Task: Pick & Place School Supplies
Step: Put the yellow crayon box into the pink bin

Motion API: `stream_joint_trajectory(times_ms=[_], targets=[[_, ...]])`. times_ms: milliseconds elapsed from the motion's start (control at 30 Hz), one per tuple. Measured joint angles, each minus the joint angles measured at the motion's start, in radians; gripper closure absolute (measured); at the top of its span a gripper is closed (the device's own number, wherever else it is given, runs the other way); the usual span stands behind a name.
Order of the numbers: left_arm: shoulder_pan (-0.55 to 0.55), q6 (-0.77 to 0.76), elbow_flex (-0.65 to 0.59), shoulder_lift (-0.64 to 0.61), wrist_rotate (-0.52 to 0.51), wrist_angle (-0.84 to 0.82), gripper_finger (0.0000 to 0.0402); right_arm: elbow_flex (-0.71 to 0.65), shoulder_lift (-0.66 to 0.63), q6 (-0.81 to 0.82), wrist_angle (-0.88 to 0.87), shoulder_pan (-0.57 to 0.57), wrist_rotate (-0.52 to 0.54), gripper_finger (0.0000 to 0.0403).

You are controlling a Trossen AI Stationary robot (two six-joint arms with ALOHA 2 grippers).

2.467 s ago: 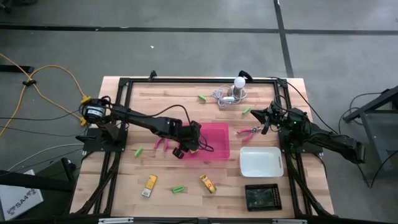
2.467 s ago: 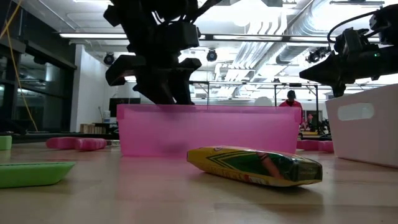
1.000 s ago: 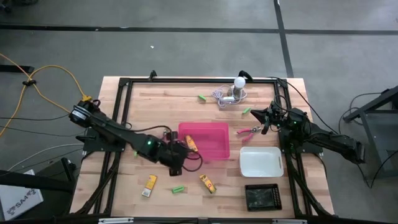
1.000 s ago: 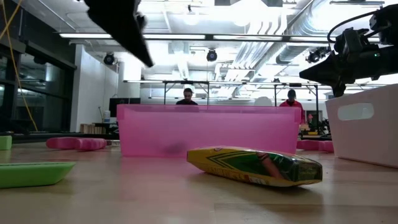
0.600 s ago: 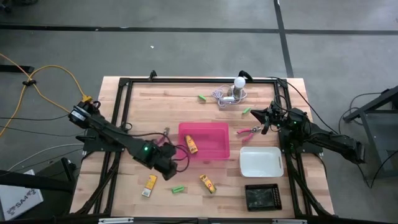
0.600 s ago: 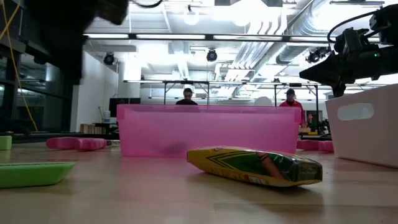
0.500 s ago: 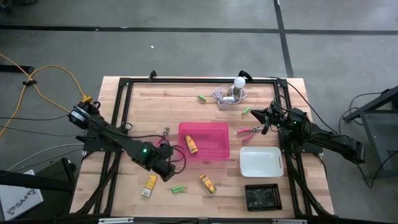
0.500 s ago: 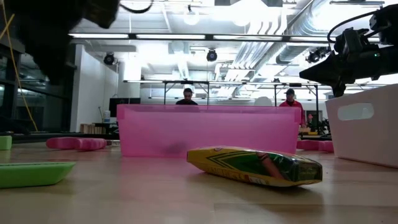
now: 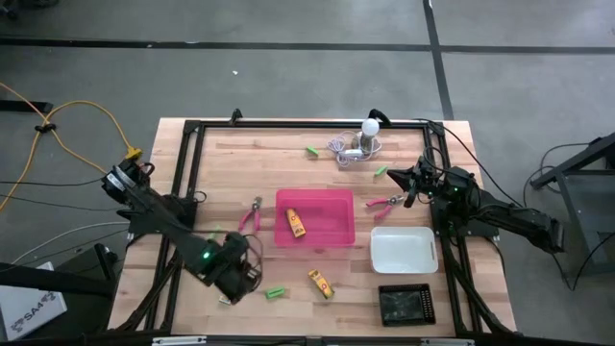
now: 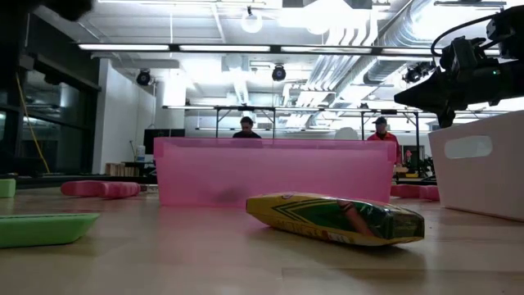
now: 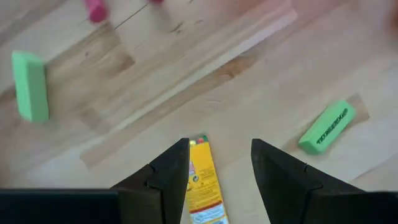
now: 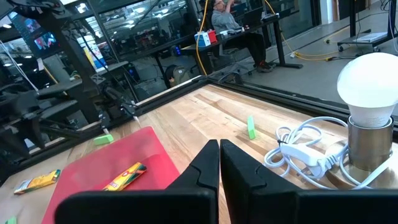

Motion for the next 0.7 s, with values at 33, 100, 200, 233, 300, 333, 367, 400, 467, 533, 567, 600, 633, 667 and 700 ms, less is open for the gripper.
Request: stream_joint_trajectory(times_ms=[33, 100, 200, 233, 300, 333, 367, 400, 467, 533, 567, 600, 633, 667, 700], targets=[[-0.02, -0.053, 0.0, 0.0, -0.014, -0.003, 0.0234, 0.0, 0.0, 0.0, 0.0, 0.0, 0.0, 0.04], [-0.052, -0.141, 0.0, 0.009, -0.024, -0.003, 0.0234, 0.0, 0.0, 0.0, 0.0, 0.0, 0.0, 0.04], [-0.087, -0.241, -0.001, 0.031, -0.025, -0.014, 0.0234, 0.0, 0.0, 0.0, 0.0, 0.0, 0.0, 0.04], [-0.095, -0.263, -0.001, 0.041, -0.025, -0.019, 0.0234, 0.0, 0.0, 0.0, 0.0, 0.0, 0.0, 0.04], [-0.109, -0.292, -0.001, 0.06, -0.025, -0.018, 0.0234, 0.0, 0.0, 0.0, 0.0, 0.0, 0.0, 0.04], [-0.117, -0.3, -0.001, 0.066, -0.025, -0.016, 0.0234, 0.0, 0.0, 0.0, 0.0, 0.0, 0.0, 0.04], [-0.123, -0.308, -0.001, 0.071, -0.028, -0.017, 0.0234, 0.0, 0.0, 0.0, 0.0, 0.0, 0.0, 0.04], [-0.128, -0.315, -0.001, 0.076, -0.035, -0.018, 0.0234, 0.0, 0.0, 0.0, 0.0, 0.0, 0.0, 0.04], [-0.135, -0.33, -0.001, 0.092, -0.039, -0.015, 0.0234, 0.0, 0.0, 0.0, 0.0, 0.0, 0.0, 0.04], [-0.136, -0.347, -0.001, 0.109, -0.037, -0.003, 0.0234, 0.0, 0.0, 0.0, 0.0, 0.0, 0.0, 0.04], [-0.137, -0.353, -0.001, 0.118, -0.034, 0.003, 0.0234, 0.0, 0.0, 0.0, 0.0, 0.0, 0.0, 0.04], [-0.136, -0.355, -0.001, 0.128, -0.031, 0.013, 0.0234, 0.0, 0.0, 0.0, 0.0, 0.0, 0.0, 0.04], [-0.136, -0.356, -0.001, 0.136, -0.027, 0.026, 0.0234, 0.0, 0.0, 0.0, 0.0, 0.0, 0.0, 0.04], [-0.136, -0.356, -0.001, 0.142, -0.025, 0.037, 0.0233, 0.0, 0.0, 0.0, 0.0, 0.0, 0.0, 0.04], [-0.136, -0.356, -0.001, 0.146, -0.025, 0.043, 0.0232, 0.0, 0.0, 0.0, 0.0, 0.0, 0.0, 0.04]])
